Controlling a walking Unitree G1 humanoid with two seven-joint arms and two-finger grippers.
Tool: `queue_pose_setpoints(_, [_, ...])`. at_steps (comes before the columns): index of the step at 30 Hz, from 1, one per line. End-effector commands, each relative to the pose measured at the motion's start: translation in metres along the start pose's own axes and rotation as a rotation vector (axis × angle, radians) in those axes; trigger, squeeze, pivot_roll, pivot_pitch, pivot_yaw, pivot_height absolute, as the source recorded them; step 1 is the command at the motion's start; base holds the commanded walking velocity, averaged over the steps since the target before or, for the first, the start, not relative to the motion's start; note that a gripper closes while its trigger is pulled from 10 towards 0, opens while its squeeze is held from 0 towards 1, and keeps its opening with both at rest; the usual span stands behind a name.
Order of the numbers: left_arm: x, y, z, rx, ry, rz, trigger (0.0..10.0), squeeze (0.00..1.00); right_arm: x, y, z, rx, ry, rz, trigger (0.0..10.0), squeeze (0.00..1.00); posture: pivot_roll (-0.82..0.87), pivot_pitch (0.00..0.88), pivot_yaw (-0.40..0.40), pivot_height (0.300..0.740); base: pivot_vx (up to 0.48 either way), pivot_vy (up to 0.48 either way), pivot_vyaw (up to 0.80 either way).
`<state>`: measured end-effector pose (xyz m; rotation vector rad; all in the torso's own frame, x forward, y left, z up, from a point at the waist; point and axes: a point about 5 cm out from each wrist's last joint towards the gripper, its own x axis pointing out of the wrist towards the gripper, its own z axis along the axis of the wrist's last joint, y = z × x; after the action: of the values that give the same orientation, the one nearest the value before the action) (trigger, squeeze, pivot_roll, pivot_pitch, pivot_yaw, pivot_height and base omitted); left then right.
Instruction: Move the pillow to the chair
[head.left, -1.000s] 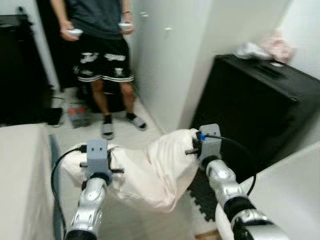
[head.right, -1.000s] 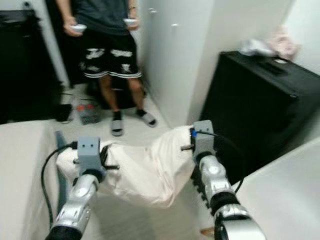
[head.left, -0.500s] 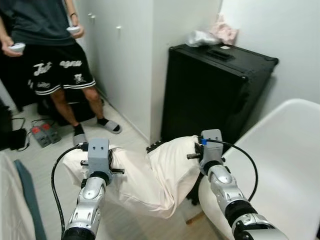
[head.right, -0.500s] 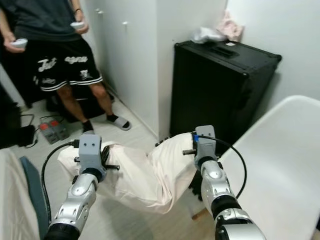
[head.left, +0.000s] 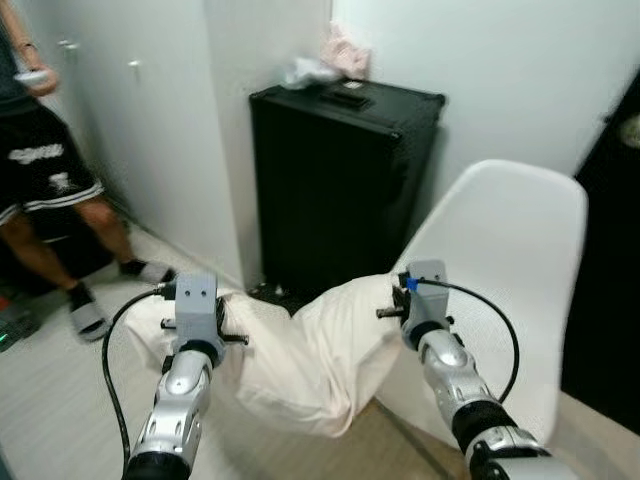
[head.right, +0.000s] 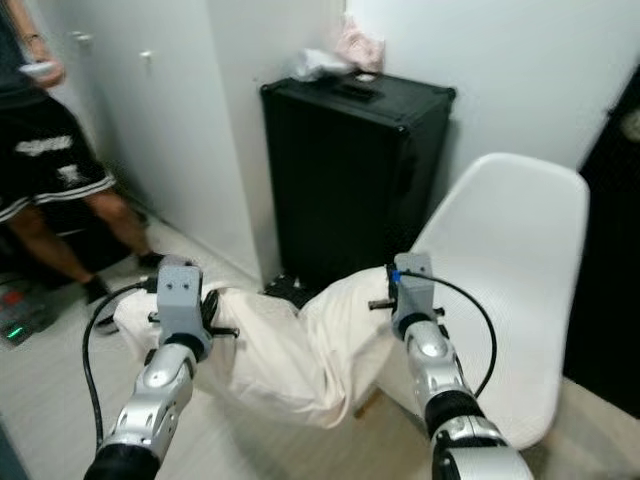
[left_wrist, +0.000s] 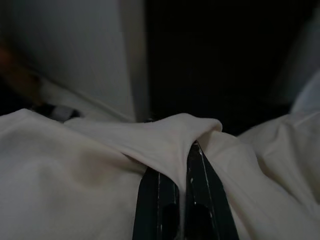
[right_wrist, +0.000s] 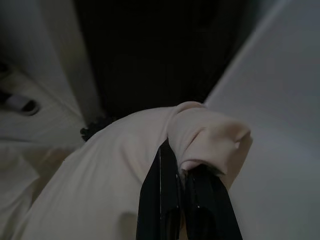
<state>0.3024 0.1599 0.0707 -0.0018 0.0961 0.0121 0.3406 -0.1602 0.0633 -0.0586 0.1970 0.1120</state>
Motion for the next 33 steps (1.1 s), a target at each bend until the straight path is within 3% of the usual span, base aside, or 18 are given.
queue_pose_setpoints(1, [0.002, -0.004, 0.012, -0.001, -0.053, -0.012, 10.0, 0.0, 0.003, 0.006, 0.009, 0.003, -0.038, 0.022, 10.0, 0.0, 0.06, 0.042, 0.014, 0.74, 0.0, 0.0, -0.8])
queue_pose_setpoints(33, [0.001, 0.005, 0.001, 0.017, 0.017, 0.061, 10.0, 0.0, 0.005, 0.003, 0.009, 0.023, -0.017, 0.003, 10.0, 0.0, 0.06, 0.039, -0.002, 0.74, 0.0, 0.0, -0.8])
